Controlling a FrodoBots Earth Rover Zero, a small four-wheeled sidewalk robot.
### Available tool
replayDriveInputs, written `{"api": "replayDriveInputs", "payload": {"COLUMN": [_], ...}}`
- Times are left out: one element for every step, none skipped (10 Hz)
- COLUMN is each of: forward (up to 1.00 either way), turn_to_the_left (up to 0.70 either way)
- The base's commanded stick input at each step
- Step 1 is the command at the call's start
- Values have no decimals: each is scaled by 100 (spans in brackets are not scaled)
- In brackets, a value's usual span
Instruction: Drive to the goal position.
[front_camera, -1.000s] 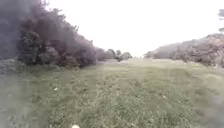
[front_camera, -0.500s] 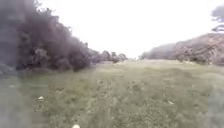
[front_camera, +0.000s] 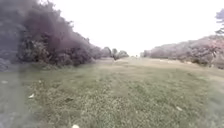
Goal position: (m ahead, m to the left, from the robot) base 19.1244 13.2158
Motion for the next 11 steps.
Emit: {"api": "replayDriveInputs", "payload": {"forward": [70,70,70,70,70,70,70,70,70,70,70], "turn_to_the_left": [1,3,9,3,0,0,0,0,0,0,0]}}
